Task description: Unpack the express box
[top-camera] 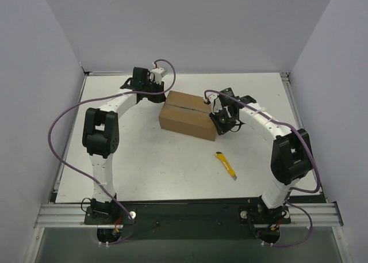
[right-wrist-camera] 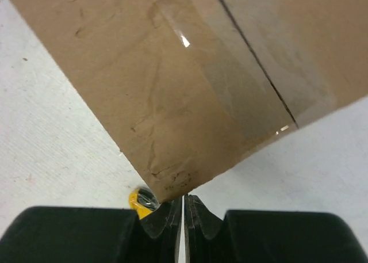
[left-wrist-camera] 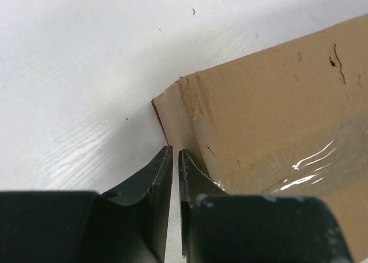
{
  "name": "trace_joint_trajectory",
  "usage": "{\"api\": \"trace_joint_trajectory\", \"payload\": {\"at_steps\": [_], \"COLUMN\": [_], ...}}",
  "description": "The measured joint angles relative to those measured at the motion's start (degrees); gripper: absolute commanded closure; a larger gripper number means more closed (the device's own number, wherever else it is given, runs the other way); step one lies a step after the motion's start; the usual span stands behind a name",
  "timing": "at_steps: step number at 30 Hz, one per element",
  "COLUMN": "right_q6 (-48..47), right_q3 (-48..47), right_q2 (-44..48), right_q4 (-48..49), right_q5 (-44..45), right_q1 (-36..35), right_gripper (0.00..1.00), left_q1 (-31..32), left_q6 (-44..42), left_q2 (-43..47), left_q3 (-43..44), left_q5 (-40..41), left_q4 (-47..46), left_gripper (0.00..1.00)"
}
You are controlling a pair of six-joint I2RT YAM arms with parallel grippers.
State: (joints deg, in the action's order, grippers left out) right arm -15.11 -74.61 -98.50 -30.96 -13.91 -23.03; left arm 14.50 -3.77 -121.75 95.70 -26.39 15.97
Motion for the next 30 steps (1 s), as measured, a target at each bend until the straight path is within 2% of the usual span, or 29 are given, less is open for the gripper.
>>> {"api": "trace_joint_trajectory", "payload": {"at_steps": [4,5,7,8,10,15,18,19,22,25,30], "right_q6": [-0.5,-0.6,-0.8,-0.9,-1.0,-2.1,-4.0,-4.7,-6.5,-7.9,-8.7], "right_q3": [-0.1,-0.2,-1.3,-1.7,-2.8,-8.8,-10.0,-9.9,-7.1,-2.6,3.3], "right_q2": [0.0,-0.1,-0.6,-0.8,-1.6,-5.6,-6.1,-5.8,-3.4,0.4,3.4], "right_q4": [-0.1,-0.1,-0.5,-0.7,-0.7,-0.3,-0.5,-1.1,-2.4,-4.3,-5.6], "right_q5": [-0.2,-0.3,-0.6,-0.8,-1.5,-1.6,-1.6,-1.7,-2.0,-0.8,1.1], "right_q1": [-2.5,-3.1,-4.2,-4.7,-6.1,-10.6,-11.8,-11.4,-8.0,-3.9,-3.2], "right_gripper": [0.9,0.89,0.89,0.89,0.87,0.86,0.75,0.64,0.48,0.34,0.3], "left_q1": [0.0,0.0,-0.1,-0.3,-1.3,-6.0,-10.3,-11.8,-14.7,-15.1,-13.2], "left_q6": [0.0,0.1,-0.1,0.0,0.6,2.1,2.1,2.1,1.8,1.0,0.9], "left_q2": [-2.4,-2.8,-3.0,-3.0,-3.0,-1.3,2.1,4.0,11.3,18.8,28.2], "left_q3": [3.9,4.8,5.9,6.5,7.6,8.7,8.4,7.6,3.0,-2.4,-11.4], "left_q5": [0.1,0.5,1.4,2.4,2.8,6.1,6.7,6.6,6.1,5.0,2.0], "left_q4": [0.1,0.2,0.4,0.5,0.4,0.5,1.0,0.9,0.9,0.3,0.6], "left_gripper": [0.68,0.56,0.48,0.39,0.35,0.3,0.29,0.29,0.29,0.29,0.29]}}
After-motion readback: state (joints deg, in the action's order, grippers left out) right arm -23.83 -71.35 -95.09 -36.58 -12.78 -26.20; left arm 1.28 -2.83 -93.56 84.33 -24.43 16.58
